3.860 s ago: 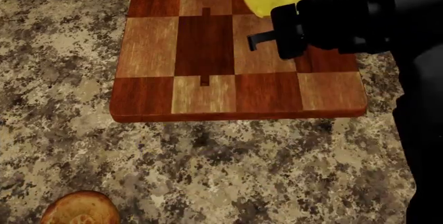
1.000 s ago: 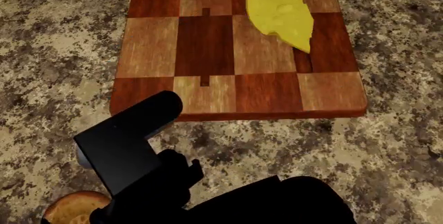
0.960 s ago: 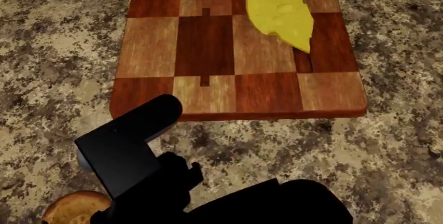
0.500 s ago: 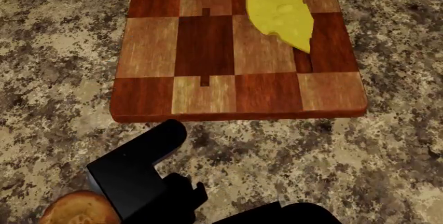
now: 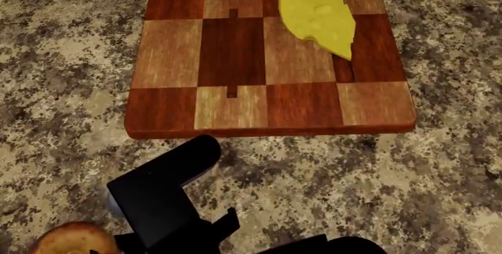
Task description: Place the bread and cheese on the cutting board.
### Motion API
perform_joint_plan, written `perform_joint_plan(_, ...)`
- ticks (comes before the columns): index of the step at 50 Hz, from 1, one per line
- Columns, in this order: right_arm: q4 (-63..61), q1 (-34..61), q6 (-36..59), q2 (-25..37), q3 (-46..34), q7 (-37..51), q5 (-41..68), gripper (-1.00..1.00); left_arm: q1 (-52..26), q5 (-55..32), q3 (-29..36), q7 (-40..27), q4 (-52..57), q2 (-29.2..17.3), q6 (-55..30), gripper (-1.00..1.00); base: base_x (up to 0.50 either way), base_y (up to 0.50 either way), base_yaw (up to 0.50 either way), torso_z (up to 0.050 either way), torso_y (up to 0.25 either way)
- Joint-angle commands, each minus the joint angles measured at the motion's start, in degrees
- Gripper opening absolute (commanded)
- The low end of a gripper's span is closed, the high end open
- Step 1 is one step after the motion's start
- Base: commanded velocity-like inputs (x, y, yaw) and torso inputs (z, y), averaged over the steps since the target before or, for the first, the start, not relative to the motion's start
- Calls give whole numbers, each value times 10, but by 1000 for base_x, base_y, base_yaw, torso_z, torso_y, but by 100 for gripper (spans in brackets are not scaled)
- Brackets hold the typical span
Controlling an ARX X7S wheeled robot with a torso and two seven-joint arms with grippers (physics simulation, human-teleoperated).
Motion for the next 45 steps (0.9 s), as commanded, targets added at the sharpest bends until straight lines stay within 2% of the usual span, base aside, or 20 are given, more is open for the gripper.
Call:
perform_joint_plan(1,-16,42,2,20,9,60,47,-100,-1,-3,4,-4,1,-1,0,100,0,0,0,0,0)
perform_joint_plan(11,-7,107,0,38,29,93,88,-100,0,-9,-2,-7,1,-3,3,100,0,0,0,0,0)
perform_joint_plan(18,7,133,8,53,35,89,73,-100,-1,-11,-1,-9,0,-5,3,100,0,0,0,0,0)
perform_joint_plan(29,66,165,21,74,42,37,-12,-100,-3,-9,-3,-15,-1,-6,6,100,0,0,0,0,0)
perform_joint_plan(40,196,247,7,35,32,-55,-111,-100,-3,-3,9,-14,-3,-6,10,100,0,0,0,0,0)
perform_joint_plan(45,297,276,-19,17,9,-125,-188,-100,-5,-12,7,-18,0,-7,6,100,0,0,0,0,0)
